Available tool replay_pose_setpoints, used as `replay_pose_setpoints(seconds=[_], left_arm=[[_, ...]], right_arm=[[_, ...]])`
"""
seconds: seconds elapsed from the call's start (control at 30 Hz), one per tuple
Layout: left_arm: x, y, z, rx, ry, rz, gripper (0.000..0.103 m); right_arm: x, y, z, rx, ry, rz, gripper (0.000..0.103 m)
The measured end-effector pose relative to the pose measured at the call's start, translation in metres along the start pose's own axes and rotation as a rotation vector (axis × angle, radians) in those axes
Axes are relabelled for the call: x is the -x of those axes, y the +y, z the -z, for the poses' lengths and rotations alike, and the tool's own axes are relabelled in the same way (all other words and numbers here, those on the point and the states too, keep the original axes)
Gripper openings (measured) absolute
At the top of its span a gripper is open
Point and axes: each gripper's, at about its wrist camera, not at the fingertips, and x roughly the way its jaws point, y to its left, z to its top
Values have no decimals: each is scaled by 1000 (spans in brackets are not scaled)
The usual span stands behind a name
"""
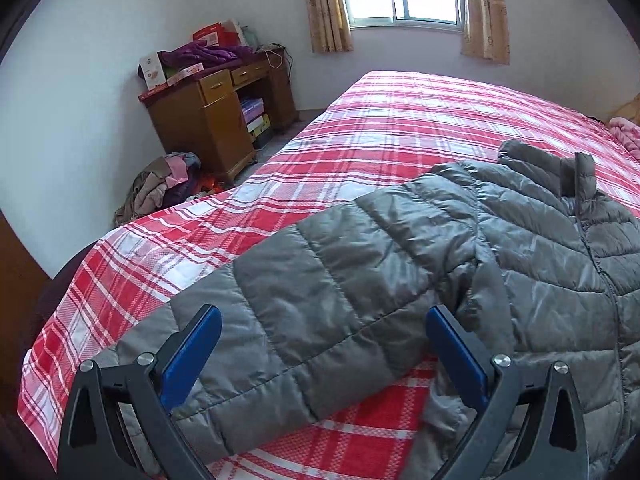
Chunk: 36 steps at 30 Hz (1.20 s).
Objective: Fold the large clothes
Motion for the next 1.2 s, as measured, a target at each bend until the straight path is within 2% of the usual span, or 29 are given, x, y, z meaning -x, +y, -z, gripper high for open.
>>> replay_pose_setpoints(seconds=[0.2, 0.4, 0.43, 0.5, 0.53, 0.57, 0.67, 0.83, 0.93, 1.1, 1.2], left_arm=[[-10, 5, 3, -2, 17, -4, 102], [-21, -5, 1, -9, 40, -14, 102], [-21, -6, 0, -7, 41, -12, 102], [-20, -9, -4, 0, 47, -9, 102], [-18, -11, -7, 2, 44, -4, 102], [-15, -12, -9, 3, 40, -2, 102], [-3, -14, -17, 14, 27, 1, 102], [20, -28, -27, 34, 16, 87, 102], [31, -52, -31, 20, 21, 143, 102], [47, -100, -36, -21, 25, 234, 102], [46, -133, -35, -66, 31, 261, 102]], right_arm=[[-58, 62, 11, 70, 56, -65, 17], [-97, 95, 35, 98, 113, -118, 18], [-101, 101, 37, 105, 119, -125, 21], [-104, 106, 43, 104, 125, -137, 39], [-104, 104, 43, 104, 136, -153, 64], [-102, 106, 47, 99, 147, -179, 74], [-84, 105, 51, 108, 139, -210, 74], [-45, 96, 59, 111, 138, -261, 74], [-27, 81, 68, 100, 127, -231, 74], [-10, 41, 86, 66, 123, -134, 76], [-7, 19, 98, 22, 122, -125, 80]])
